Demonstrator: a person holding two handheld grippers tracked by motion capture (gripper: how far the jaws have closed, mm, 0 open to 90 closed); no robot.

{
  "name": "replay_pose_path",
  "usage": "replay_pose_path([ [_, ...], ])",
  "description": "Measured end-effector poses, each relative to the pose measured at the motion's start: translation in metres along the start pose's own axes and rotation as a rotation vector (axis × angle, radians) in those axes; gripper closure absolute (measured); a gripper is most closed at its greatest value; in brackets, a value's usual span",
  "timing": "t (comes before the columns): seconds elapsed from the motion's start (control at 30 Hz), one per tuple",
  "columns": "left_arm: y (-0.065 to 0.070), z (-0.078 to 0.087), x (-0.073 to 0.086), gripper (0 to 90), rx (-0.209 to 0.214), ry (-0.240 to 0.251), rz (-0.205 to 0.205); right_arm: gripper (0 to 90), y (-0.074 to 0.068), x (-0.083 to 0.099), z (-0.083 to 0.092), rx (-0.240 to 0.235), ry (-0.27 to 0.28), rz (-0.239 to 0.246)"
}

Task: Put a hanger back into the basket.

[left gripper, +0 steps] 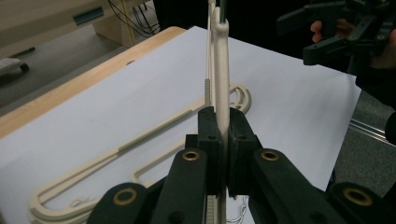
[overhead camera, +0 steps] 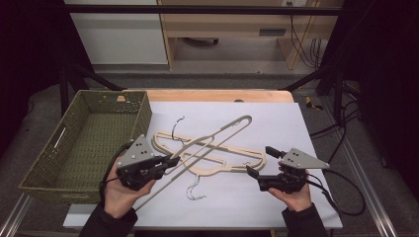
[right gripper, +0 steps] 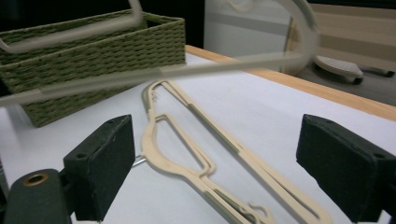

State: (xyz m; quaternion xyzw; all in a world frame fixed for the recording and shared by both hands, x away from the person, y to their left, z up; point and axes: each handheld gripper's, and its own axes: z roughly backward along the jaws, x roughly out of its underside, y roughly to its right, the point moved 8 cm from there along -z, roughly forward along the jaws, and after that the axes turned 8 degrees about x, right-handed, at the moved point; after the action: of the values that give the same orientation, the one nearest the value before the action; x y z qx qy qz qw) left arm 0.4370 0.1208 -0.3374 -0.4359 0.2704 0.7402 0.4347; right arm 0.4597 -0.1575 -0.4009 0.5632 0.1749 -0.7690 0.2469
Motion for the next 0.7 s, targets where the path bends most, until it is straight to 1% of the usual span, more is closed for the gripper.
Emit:
replay_pose_path([
  [0.07,-0.003,0.008,-0.007,86.1,0.003,0.005,-0.01,11.4,0.008,0.003,0.005,0.021,0.01,-0.022],
  [0.13,-0.008,0.016,-0.013,86.1,0.007,0.014,-0.006,10.9,0.014,0.006,0.008,0.037,0.007,-0.041],
  [0.3,-0.026,0.035,-0.024,86.1,-0.01,0.023,-0.01,9.9,0.021,0.012,0.011,0.057,-0.001,-0.043],
  [0.37,-0.036,0.042,-0.027,86.1,-0.03,0.021,-0.014,9.4,0.022,0.014,0.012,0.062,-0.004,-0.046],
  [0.47,-0.053,0.05,-0.028,86.1,-0.052,0.021,-0.005,8.0,0.024,0.014,0.014,0.071,-0.001,-0.049],
  [0.53,-0.064,0.055,-0.027,86.1,-0.058,0.012,0.001,7.8,0.024,0.014,0.014,0.069,0.001,-0.049],
  [0.57,-0.069,0.056,-0.026,86.1,-0.062,0.019,0.014,7.8,0.025,0.014,0.015,0.069,0.002,-0.048],
  [0.6,-0.075,0.059,-0.025,86.1,-0.065,0.013,0.014,7.6,0.025,0.014,0.015,0.071,0.002,-0.046],
  [0.67,-0.087,0.063,-0.023,86.1,-0.083,0.016,0.028,7.6,0.025,0.013,0.015,0.073,0.004,-0.053],
  [0.7,-0.092,0.065,-0.021,86.1,-0.096,0.006,0.027,7.5,0.026,0.013,0.016,0.076,0.003,-0.048],
])
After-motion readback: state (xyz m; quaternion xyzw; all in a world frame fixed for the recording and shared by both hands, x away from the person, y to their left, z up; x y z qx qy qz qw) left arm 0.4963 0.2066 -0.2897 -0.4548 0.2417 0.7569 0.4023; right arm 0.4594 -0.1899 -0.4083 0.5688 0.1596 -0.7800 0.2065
